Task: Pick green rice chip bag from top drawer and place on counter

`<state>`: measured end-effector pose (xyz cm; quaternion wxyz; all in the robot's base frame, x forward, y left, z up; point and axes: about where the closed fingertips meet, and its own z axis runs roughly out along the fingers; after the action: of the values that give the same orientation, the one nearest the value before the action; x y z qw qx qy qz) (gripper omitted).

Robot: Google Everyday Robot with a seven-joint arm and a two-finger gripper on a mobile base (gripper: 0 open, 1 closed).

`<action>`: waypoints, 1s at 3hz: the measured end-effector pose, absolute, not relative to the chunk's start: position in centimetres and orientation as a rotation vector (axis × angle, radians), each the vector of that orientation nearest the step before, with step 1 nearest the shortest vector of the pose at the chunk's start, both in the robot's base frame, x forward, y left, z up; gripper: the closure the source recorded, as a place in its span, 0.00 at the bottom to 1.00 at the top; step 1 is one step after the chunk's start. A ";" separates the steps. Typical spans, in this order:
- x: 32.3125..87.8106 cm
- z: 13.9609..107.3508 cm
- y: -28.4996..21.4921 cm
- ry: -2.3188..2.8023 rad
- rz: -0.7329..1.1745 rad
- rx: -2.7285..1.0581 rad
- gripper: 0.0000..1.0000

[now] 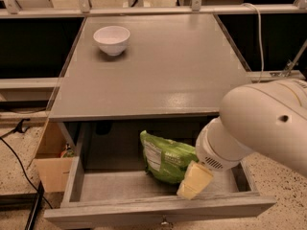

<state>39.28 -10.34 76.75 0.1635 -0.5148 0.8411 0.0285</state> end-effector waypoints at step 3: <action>43.7 77.2 -8.7 2.389 0.236 -1.314 0.19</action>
Offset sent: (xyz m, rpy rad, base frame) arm 0.0552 0.0147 0.0040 0.1778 -0.0002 -0.0930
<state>43.67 -8.70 77.23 0.2009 -0.4705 0.8551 0.0845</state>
